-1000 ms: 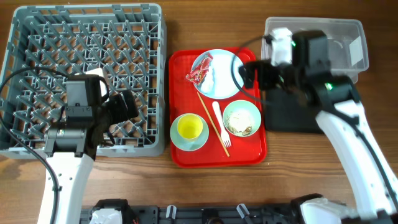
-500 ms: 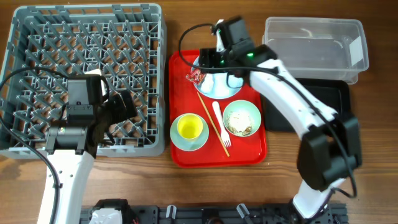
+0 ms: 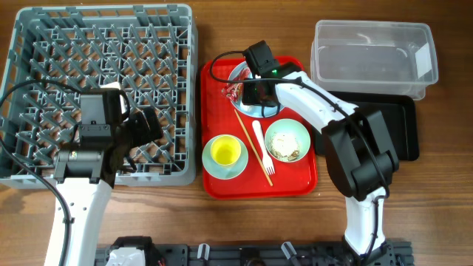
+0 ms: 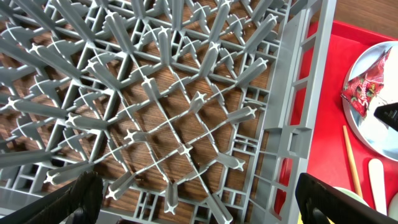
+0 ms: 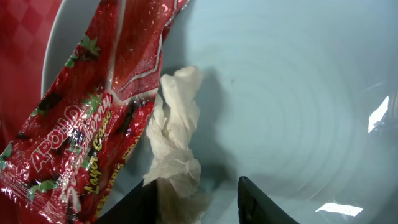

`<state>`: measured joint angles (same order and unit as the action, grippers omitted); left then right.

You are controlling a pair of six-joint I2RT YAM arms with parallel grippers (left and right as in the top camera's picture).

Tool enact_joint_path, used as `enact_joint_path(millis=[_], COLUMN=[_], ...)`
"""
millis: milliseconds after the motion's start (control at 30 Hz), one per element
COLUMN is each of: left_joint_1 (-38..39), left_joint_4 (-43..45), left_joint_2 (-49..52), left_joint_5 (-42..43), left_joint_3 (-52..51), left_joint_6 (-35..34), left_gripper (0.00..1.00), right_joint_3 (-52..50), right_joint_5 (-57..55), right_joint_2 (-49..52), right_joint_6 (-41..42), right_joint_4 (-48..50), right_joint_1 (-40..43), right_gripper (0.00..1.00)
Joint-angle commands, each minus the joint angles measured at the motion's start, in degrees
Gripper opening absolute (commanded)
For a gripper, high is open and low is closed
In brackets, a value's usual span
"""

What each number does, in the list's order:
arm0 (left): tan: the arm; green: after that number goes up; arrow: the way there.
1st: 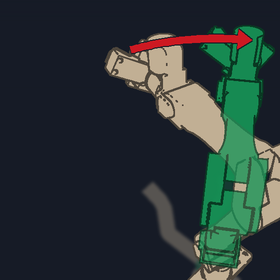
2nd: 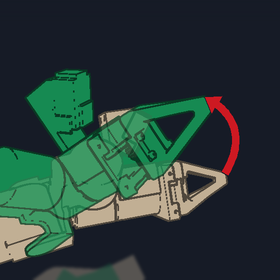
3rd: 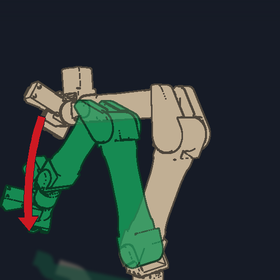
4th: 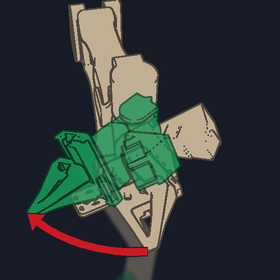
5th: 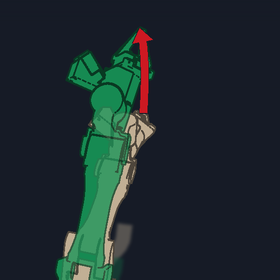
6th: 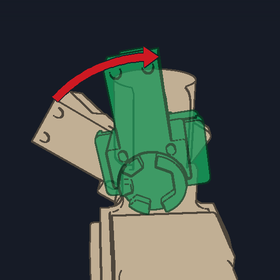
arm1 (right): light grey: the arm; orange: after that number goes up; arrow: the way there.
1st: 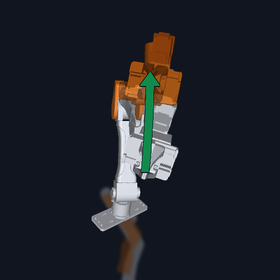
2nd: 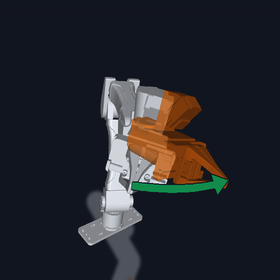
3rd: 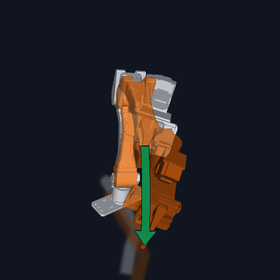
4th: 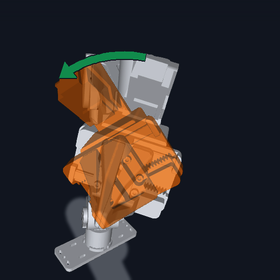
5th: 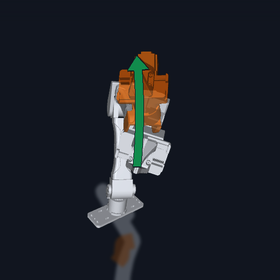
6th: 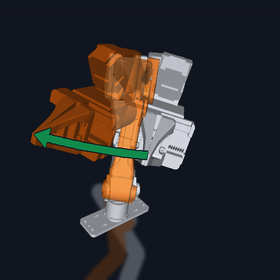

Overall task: Sort waste into correct bins and load items into the dishwasher rack
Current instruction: 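Carry the tissue with the right gripper and drop it in the clear bin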

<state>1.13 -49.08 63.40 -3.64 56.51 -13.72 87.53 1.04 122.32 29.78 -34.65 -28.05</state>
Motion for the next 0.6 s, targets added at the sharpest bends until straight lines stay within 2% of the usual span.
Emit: enact_joint_path(millis=[0,100,267,400,567], left_joint_1=[0.1,0.1,0.1,0.1,0.1], left_joint_4=[0.2,0.2,0.2,0.2,0.2], left_joint_2=[0.2,0.2,0.2,0.2,0.2], left_joint_5=[-0.9,-0.9,-0.9,-0.9,-0.9], left_joint_3=[1.0,1.0,1.0,1.0,1.0], left_joint_6=[-0.7,-0.7,-0.7,-0.7,-0.7], left_gripper=[1.00,1.00,1.00,1.00,1.00], right_joint_3=[1.0,1.0,1.0,1.0,1.0], right_joint_5=[0.7,0.7,-3.6,-12.4,-16.1], right_joint_2=[1.4,0.8,-7.8,-17.8,-19.8], right_joint_6=[0.3,0.2,-1.4,-1.4,-1.3], right_joint_4=[-0.2,-0.8,-1.0,-0.9,-1.8], right_joint_1=[-0.2,0.0,4.4,11.8,21.8], right_gripper=[0.18,0.04,0.04,0.04,0.07])
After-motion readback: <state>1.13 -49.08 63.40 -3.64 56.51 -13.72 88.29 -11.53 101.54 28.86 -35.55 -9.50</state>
